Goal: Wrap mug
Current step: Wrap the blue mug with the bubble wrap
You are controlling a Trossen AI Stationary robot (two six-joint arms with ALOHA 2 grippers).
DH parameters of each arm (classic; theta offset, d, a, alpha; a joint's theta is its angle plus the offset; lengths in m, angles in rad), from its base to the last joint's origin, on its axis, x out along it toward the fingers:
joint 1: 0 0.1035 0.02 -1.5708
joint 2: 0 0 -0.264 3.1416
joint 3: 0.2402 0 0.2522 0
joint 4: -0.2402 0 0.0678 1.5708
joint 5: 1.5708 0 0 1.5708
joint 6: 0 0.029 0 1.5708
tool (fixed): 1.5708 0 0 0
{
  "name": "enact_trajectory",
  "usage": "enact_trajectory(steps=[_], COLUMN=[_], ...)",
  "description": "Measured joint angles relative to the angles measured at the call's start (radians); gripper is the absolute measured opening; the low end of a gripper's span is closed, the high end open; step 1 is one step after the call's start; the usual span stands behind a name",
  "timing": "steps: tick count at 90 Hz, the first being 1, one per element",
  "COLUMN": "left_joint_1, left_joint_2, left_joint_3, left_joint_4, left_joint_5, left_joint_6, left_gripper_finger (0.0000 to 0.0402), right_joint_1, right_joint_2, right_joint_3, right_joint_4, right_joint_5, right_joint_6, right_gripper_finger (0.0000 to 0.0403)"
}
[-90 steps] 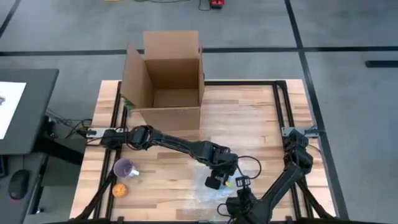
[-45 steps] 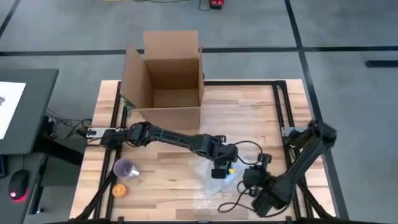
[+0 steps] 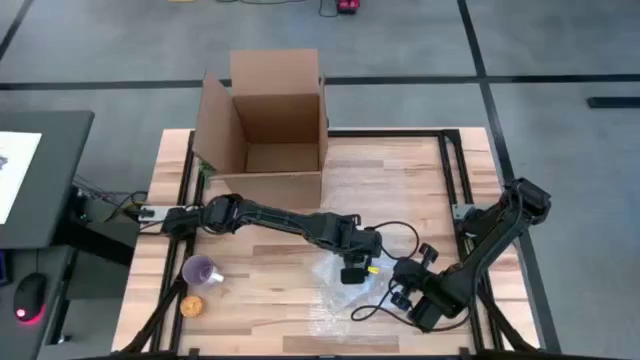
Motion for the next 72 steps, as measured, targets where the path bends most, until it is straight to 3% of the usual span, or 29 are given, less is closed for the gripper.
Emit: enact_trajectory(steps=[12, 31, 45, 55, 61, 72], left_joint_1=[0.003, 0.016, 0.023, 0.030, 0.033, 0.041], left_joint_2=[-0.001, -0.005, -0.005, -0.005, -0.005, -0.005], left_joint_3=[0.000, 0.002, 0.002, 0.002, 0.002, 0.002], left_joint_4=[-0.001, 0.000, -0.018, -0.038, -0.043, -0.036], left_joint_5=[0.010, 0.008, -0.017, -0.035, -0.035, -0.035], left_joint_6=[-0.011, -0.027, -0.028, -0.032, -0.033, -0.040], left_gripper_finger=[0.0002, 0.0002, 0.0002, 0.0002, 0.0002, 0.0002], right_joint_1=[0.018, 0.061, 0.057, 0.044, 0.044, 0.045], right_joint_2=[-0.033, -0.176, -0.296, -0.359, -0.381, -0.375], right_joint_3=[-0.001, -0.001, -0.001, -0.001, -0.001, -0.016], right_joint_4=[0.082, 0.052, 0.039, 0.069, 0.136, 0.232], right_joint_5=[-0.013, -0.018, -0.119, -0.171, -0.119, 0.080], right_joint_6=[-0.001, 0.087, 0.123, 0.208, 0.221, 0.217], right_gripper_finger=[0.0021, 0.0105, 0.0158, 0.0171, 0.0169, 0.0154])
